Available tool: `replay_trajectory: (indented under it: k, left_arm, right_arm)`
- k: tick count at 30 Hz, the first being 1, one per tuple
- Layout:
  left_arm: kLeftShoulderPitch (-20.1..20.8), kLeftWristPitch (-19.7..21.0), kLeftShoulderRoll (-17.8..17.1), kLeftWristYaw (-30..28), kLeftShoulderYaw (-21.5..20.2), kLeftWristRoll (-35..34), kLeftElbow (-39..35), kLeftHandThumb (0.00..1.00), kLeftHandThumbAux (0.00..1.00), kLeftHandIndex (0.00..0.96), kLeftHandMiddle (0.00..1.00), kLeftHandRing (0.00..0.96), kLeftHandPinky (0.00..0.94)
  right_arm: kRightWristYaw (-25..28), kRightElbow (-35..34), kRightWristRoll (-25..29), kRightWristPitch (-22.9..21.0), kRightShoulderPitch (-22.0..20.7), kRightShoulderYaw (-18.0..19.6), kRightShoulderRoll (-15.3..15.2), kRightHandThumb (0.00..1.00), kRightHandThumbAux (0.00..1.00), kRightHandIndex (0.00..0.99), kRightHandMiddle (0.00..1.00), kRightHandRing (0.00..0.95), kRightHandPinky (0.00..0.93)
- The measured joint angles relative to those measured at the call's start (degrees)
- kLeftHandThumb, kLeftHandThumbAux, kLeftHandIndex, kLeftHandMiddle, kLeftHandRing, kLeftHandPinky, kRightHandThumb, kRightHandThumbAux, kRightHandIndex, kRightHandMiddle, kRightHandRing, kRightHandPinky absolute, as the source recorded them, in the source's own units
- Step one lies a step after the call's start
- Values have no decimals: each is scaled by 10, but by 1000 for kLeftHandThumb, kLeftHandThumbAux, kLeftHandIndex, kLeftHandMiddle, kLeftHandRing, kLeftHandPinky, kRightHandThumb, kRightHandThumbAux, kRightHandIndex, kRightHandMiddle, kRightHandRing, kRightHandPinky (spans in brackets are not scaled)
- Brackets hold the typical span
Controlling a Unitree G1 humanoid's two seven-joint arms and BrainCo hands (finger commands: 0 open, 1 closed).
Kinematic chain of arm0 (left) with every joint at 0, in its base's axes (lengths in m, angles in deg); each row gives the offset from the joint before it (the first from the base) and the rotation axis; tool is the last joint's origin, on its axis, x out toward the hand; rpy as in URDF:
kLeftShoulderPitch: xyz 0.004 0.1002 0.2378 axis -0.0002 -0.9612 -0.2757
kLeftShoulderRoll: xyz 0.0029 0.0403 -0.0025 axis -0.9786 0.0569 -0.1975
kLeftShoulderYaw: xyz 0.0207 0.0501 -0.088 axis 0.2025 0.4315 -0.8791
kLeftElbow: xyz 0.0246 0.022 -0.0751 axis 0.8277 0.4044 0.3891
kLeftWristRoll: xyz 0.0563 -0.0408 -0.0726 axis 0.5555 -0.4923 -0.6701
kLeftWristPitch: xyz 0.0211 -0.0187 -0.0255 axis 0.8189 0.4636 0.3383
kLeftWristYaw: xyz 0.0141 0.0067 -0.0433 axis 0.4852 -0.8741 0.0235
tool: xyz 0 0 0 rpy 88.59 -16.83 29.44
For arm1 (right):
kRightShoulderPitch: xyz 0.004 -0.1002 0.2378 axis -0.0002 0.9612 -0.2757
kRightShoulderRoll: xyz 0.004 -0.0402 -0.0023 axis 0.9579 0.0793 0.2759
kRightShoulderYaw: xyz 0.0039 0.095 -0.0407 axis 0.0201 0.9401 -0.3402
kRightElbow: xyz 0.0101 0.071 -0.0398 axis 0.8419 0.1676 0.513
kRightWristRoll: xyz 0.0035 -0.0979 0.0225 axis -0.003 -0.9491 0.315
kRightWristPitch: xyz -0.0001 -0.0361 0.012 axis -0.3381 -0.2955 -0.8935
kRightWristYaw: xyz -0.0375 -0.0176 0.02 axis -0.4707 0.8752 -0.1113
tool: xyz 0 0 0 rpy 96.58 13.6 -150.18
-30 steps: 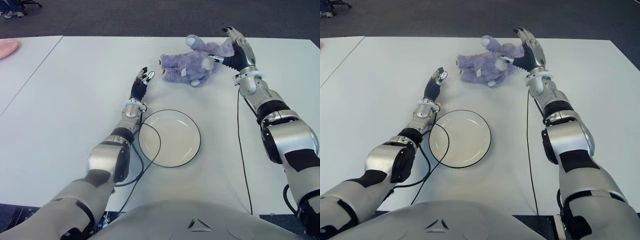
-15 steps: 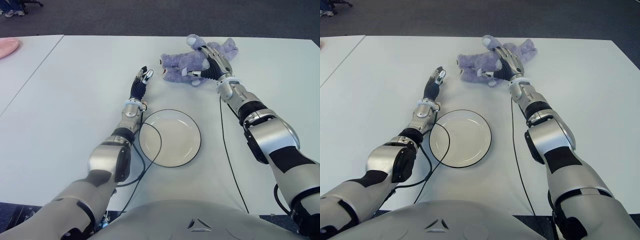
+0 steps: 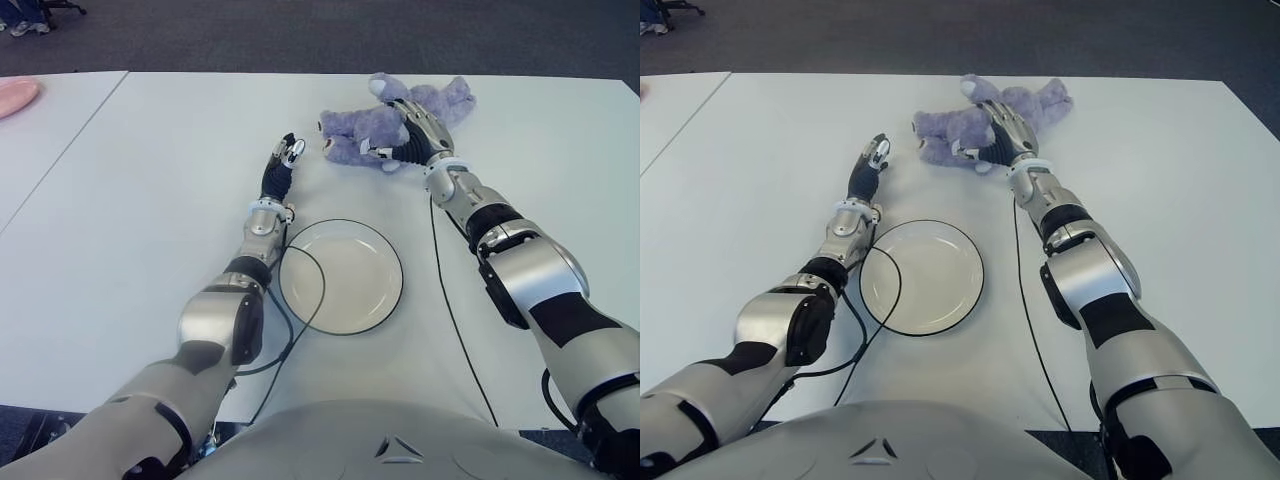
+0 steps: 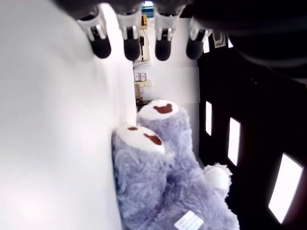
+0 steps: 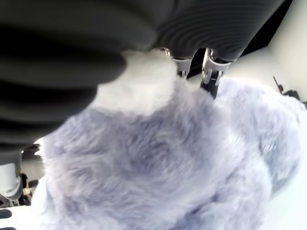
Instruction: Put the doll into the plate.
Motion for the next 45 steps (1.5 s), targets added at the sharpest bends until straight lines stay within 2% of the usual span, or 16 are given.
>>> replay_trajectory:
  k: [4,9,16,20,25,28,30,32,35,36,41,45]
  left_arm:
    - [0,0,4,-2,-3,-2,0,0,275,0,18,14,25]
    - [-1,0,11,-5,-8,-4,-1,0,278,0,19,14,22]
    - [-1,0,14,-5,-9,-4,-1,0,288,0,24,16,24]
    - [-1,0,15,-5,-9,-4,-1,0,295,2,26,19,29]
    - [-1,0,17,-5,-9,-4,-1,0,305,13,32,24,29]
    - [-1,0,18,-5,-10,-4,-1,0,308,18,34,25,28]
    - [-1,0,19,-5,-10,-4,-1,0,310,23,35,25,29]
    - [-1,0,20,-5,-10,-4,-2,0,313,30,36,26,28]
    - [0,0,21,-5,-10,-4,-2,0,315,34,36,26,26]
    - [0,0,21,-5,-10,-4,-3,0,317,37,36,26,23]
    - [1,-1,21,-5,-10,-4,-4,0,320,43,36,25,19]
    - [4,-6,21,-5,-10,-4,-8,0,321,46,36,25,16]
  right_arm:
    - [11,1,5,-3,5,4,14,187,487,0,0,0,9]
    - [14,0,6,-3,19,7,29,213,497,0,0,0,99]
    - [13,-7,10,17,39,15,22,273,511,0,0,0,150]
    - [16,-14,26,43,59,27,11,320,529,15,0,0,158]
    - [23,-27,50,113,95,40,-14,240,585,81,0,26,131]
    - [27,-33,60,150,116,42,-31,221,614,125,21,52,152]
    - [34,-35,67,166,126,45,-41,217,641,199,66,90,182]
    - [48,-38,78,179,133,49,-52,220,681,308,167,188,264]
    - [77,-45,98,194,142,59,-67,225,701,365,231,253,319]
    - [91,-48,108,201,145,63,-75,222,711,412,305,318,371]
    - [148,-65,149,238,165,79,-109,193,734,502,470,436,421]
    - [204,-82,190,262,189,91,-135,165,751,539,533,487,422]
